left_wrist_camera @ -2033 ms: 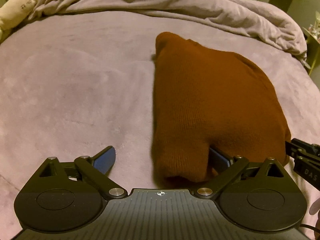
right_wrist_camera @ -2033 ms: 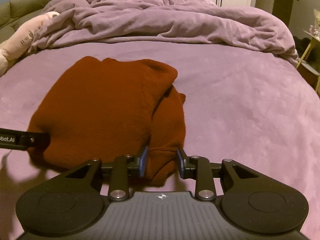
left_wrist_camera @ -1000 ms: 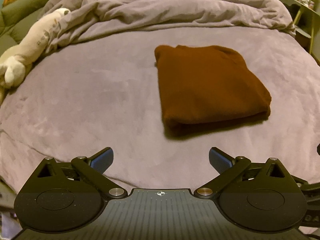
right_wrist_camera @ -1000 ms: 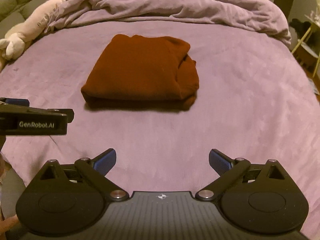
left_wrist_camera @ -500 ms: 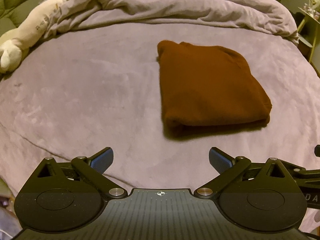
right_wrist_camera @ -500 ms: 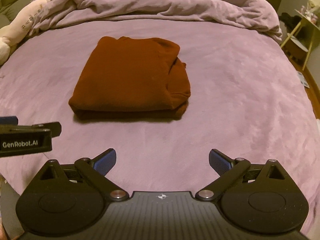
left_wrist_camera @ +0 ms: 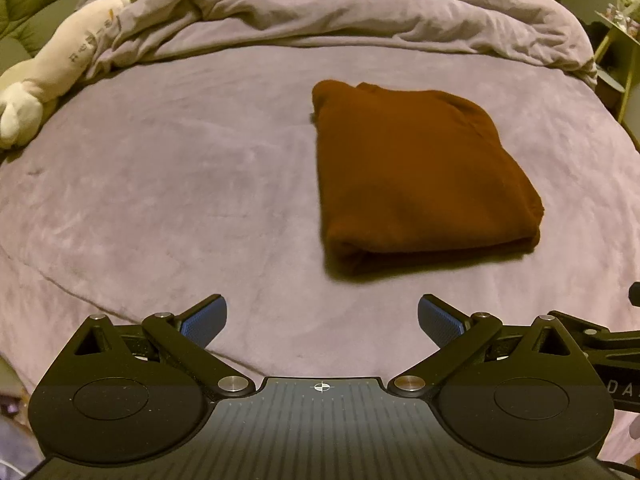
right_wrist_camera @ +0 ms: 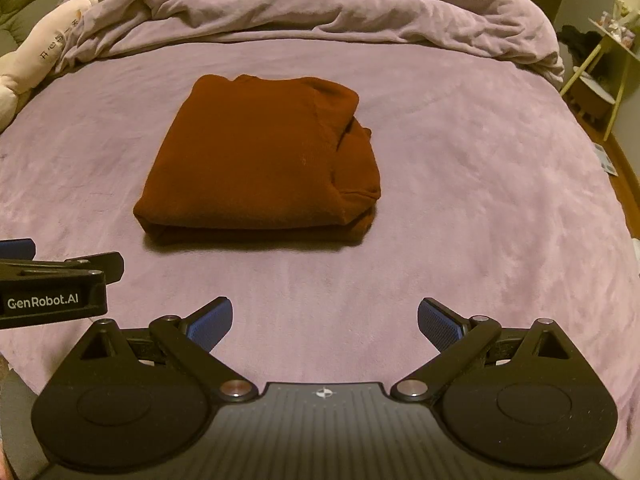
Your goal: Fold small clothes
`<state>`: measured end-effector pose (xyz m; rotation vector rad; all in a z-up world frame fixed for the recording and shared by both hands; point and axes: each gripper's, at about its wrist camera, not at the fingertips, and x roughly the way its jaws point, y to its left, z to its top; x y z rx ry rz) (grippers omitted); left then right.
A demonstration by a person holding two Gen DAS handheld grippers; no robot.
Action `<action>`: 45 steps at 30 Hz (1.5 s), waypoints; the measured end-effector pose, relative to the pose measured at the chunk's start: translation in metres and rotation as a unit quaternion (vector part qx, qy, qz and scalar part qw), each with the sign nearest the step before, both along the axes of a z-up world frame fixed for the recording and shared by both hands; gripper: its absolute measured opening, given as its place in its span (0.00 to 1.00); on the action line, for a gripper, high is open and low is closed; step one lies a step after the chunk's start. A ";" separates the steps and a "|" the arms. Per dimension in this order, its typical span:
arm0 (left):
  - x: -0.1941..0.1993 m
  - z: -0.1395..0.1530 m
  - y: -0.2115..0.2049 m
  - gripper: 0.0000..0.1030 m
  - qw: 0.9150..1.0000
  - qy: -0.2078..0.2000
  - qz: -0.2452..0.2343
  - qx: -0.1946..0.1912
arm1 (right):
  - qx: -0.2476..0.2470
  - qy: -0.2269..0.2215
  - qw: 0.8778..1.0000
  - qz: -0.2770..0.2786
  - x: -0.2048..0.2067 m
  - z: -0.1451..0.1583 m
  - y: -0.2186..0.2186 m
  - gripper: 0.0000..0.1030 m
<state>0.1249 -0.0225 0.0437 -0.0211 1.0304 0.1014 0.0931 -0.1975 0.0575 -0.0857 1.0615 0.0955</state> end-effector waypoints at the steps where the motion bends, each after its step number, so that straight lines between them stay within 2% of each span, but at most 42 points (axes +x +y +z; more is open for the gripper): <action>1: 0.000 0.000 0.000 1.00 1.000 0.000 0.000 0.000 | 0.000 -0.001 1.000 0.000 0.000 0.000 0.000 0.96; 45: -0.004 -0.001 0.001 1.00 1.000 0.001 0.000 -0.012 | 0.015 -0.014 1.000 0.000 -0.003 0.005 -0.003 0.96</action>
